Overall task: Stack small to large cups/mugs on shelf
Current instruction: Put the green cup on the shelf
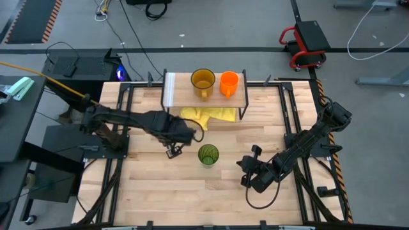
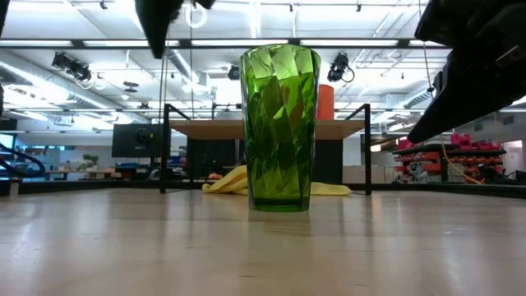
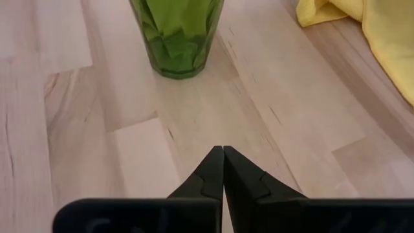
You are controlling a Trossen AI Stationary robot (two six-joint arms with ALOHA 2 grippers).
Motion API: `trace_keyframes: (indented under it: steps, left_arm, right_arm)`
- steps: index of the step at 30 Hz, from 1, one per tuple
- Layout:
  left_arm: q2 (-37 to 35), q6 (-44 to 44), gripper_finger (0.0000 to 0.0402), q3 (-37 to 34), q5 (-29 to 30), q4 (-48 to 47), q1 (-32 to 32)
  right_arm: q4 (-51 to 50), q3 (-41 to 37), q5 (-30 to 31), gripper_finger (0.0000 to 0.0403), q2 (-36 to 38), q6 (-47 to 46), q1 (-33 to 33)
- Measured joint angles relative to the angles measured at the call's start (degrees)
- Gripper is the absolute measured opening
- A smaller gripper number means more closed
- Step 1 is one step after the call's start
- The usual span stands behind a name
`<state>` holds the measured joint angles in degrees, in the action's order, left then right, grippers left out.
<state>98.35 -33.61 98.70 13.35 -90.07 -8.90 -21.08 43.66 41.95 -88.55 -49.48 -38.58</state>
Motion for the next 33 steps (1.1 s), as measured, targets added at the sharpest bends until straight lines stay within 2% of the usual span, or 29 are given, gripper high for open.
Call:
trace_keyframes:
  steps: [6, 9, 14, 16, 22, 28, 33]
  left_arm:
    - [-2.97, -6.86, 0.0023, 0.0, 5.34, 0.37, -4.18]
    - [-3.76, -9.59, 0.0024, -0.02, 10.17, 1.1, -5.63]
    - [-4.37, -7.78, 0.0015, -0.02, 11.86, 6.16, -5.56]
    - [-4.29, -5.03, 0.0012, -0.02, 10.0, 10.16, -4.69]
    - [-4.25, -0.38, 0.0025, -0.02, -1.25, 18.03, 0.37]
    - [-2.82, -2.05, 0.0059, -0.02, -4.48, 20.31, 4.86]
    - [-0.99, -0.98, 0.0084, -0.02, -9.78, 24.79, 5.82]
  right_arm:
    - [0.01, -0.02, 0.02, 0.0016, 0.0, -1.49, -1.64]
    - [0.07, -0.02, 0.02, 0.0016, 0.0, -1.55, -2.53]
    - [0.15, -0.04, 0.91, 0.0016, 0.0, -1.57, -3.29]
    - [0.36, -0.04, 1.09, 0.0016, 0.0, -1.57, -3.49]
    - [0.47, -0.04, 1.11, 0.0016, 0.0, -1.53, -3.5]
    - [0.48, -0.04, 1.11, 0.0016, 0.0, -1.53, -3.5]
    - [1.13, -0.04, 1.19, 0.0016, 0.0, -1.44, -3.46]
